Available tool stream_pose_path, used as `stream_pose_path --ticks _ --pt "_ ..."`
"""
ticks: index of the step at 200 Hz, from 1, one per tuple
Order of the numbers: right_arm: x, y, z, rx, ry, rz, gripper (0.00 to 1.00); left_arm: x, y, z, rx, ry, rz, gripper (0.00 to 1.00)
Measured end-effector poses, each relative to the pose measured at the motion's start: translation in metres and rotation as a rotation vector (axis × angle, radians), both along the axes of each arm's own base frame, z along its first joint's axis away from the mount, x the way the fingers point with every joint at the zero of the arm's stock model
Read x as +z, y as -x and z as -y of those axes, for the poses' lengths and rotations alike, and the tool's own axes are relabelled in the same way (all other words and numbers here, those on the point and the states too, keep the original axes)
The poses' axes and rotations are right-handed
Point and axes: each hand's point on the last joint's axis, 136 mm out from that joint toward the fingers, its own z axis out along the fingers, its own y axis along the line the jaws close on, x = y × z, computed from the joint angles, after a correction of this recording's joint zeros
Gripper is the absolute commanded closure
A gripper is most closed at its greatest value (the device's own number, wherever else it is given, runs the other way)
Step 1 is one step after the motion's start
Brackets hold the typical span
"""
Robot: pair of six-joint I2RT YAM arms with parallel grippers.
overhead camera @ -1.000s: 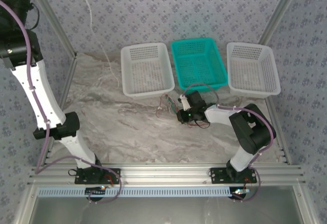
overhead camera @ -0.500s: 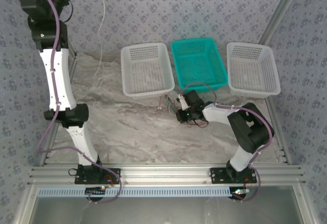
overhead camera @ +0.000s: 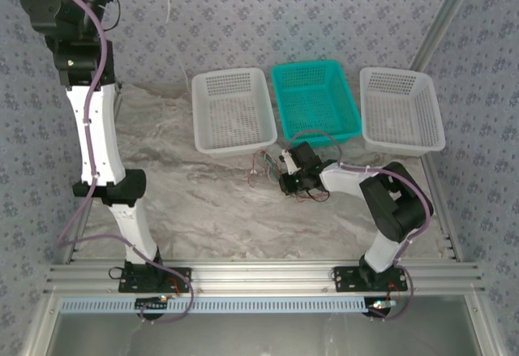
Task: Untangle the cables
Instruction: Place the cable into the container.
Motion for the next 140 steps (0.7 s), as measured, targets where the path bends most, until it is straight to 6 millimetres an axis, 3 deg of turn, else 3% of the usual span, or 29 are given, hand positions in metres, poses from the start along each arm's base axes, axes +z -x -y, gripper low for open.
stream_pose_path --ticks 31,61,79,109,140 --pt "0.000 0.000 0.000 0.000 0.003 0.001 0.86 -0.003 0.000 0.024 -0.051 -0.016 0.011 1.00" --pt "0.000 0.000 0.000 0.000 0.005 0.004 0.86 -0.039 -0.042 0.050 -0.092 -0.062 -0.090 1.00" --pt "0.000 0.001 -0.001 0.002 0.006 0.006 0.86 -0.081 -0.081 0.064 -0.078 -0.120 -0.214 1.00" --pt "0.001 0.002 -0.001 0.004 0.011 0.015 0.86 -0.169 -0.147 0.076 -0.008 -0.219 -0.458 1.00" --pt "0.001 0.002 -0.001 0.003 0.020 0.025 0.86 -0.262 -0.189 0.080 0.042 -0.305 -0.716 1.00"
